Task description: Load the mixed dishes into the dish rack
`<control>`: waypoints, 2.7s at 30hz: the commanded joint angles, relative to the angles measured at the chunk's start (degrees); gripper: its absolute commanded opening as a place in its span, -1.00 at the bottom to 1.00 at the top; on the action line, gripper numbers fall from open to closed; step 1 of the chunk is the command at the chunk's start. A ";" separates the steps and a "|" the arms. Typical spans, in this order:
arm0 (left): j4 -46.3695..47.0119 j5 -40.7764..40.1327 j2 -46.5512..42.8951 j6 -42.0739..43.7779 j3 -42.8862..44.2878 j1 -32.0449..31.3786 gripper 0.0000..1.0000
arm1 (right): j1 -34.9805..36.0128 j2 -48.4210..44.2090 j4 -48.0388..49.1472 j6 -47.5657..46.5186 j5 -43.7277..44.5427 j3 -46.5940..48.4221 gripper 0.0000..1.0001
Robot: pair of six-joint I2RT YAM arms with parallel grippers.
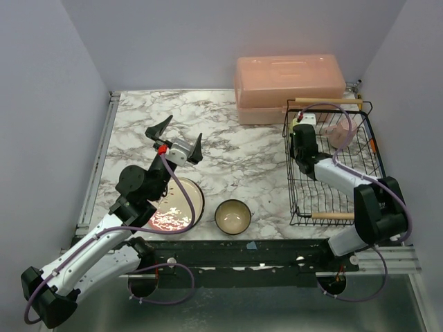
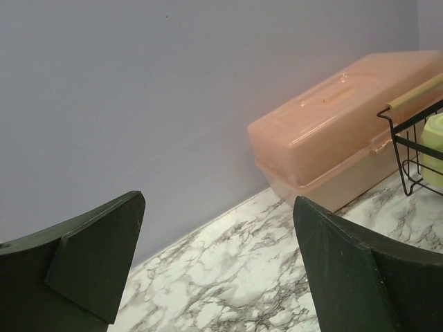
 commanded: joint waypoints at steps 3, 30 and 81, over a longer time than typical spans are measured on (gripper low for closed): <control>0.13 2.09 0.22 -0.39 -0.01 0.27 0.96 | -0.51 2.23 7.87 1.85 0.14 -0.52 -0.99; -1.09 2.28 0.63 0.47 0.12 0.05 0.94 | -1.50 1.16 7.00 5.20 -1.25 -1.06 0.04; -39.25 12.46 18.69 -43.48 15.62 -1.36 0.91 | -1.50 -44.36 -8.40 26.57 -35.30 -1.85 1.00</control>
